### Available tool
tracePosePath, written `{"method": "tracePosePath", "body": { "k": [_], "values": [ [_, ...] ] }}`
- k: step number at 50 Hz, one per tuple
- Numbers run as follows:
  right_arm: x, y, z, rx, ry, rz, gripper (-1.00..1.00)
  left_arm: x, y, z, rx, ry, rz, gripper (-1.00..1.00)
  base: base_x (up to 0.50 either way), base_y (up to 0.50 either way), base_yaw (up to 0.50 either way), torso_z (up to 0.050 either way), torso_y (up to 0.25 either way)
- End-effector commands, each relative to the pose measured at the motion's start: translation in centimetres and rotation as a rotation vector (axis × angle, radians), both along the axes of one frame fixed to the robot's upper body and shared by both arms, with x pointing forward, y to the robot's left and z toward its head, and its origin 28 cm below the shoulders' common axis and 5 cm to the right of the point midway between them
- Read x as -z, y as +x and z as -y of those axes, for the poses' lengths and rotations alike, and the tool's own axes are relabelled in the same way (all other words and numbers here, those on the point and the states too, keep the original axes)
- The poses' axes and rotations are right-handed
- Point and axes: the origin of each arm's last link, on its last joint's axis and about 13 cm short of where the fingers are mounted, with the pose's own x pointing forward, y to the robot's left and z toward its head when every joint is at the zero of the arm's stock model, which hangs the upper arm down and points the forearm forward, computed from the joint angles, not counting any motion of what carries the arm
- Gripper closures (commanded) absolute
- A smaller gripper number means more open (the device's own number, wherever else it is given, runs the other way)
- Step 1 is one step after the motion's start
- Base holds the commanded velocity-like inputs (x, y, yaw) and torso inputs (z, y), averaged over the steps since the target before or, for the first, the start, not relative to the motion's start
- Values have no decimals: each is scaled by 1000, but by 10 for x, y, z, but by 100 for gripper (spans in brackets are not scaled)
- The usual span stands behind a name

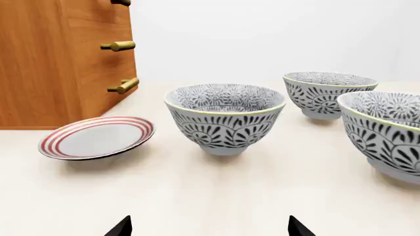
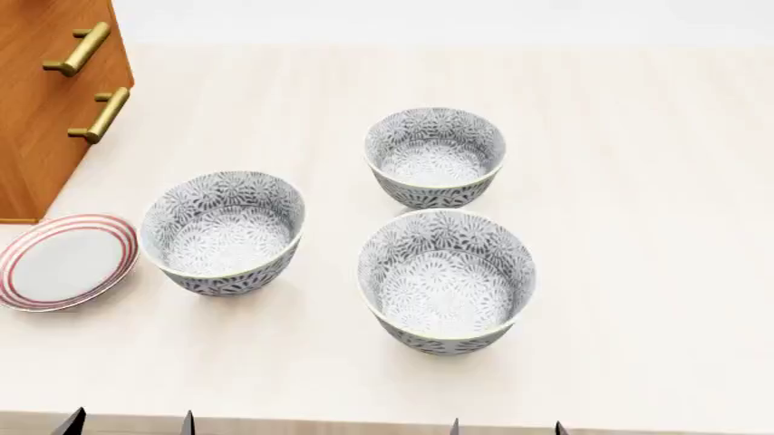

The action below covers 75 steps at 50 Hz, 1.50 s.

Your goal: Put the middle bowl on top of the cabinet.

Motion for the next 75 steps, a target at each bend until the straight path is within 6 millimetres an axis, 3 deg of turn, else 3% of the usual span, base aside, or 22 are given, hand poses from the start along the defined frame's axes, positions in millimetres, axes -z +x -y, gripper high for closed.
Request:
{"method": "tracePosePath", "body": {
  "k": [1, 23, 32, 40, 42, 49, 56, 63, 75],
  "values": [
    [-1, 1, 1, 3, 0, 0, -100, 0, 1, 0, 0, 0, 0, -100, 0, 0, 0, 0, 0],
    [-3, 2, 1, -1, -3, 10, -100, -8, -2, 0, -1, -14, -4, -100, 0, 0, 0, 0, 0],
    [-30, -14, 31, 168, 21, 109, -100, -21, -2, 0, -13, -5, 23, -100, 0, 0, 0, 0, 0],
    [-51, -43, 68, 342, 39, 201, -100, -43, -5, 4, 7, -24, 49, -100, 0, 0, 0, 0, 0],
    [-55, -50, 75, 375, 48, 219, -100, -58, -2, 5, -10, -69, 62, -100, 0, 0, 0, 0, 0],
    [-63, -69, 93, 468, 37, 266, -100, -79, -6, 1, -154, -43, 157, -100, 0, 0, 0, 0, 0],
    [-73, -86, 101, 543, 1, 315, -100, -115, -19, -11, -282, -81, 302, -100, 0, 121, 0, 0, 0],
    [-76, -90, 100, 557, -14, 324, -100, -123, -29, -10, -271, -71, 369, -100, 0, 500, 0, 0, 0],
    [-78, -90, 99, 564, -15, 332, -100, -121, -25, -12, -256, -83, 352, -100, 0, 343, 0, 0, 0]
  ]
}}
